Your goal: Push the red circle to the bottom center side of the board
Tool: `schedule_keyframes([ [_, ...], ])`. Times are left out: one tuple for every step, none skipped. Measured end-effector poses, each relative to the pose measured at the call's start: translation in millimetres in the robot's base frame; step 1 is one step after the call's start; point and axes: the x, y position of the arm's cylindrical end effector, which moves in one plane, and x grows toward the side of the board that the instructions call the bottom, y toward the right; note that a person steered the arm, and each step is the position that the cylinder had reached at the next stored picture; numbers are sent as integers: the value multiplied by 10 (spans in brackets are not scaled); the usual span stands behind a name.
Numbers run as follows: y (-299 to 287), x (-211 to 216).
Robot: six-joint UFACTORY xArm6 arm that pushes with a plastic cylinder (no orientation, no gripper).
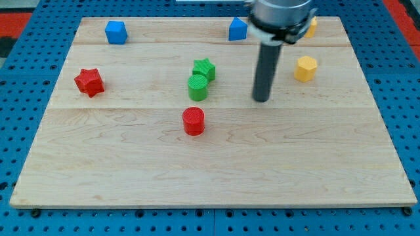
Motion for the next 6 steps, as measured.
schedule_keyframes([
  [-687, 233],
  [-1295, 320],
  [-1843, 329],
  [-1879, 570],
  [-1033, 684],
  [-539, 777],
])
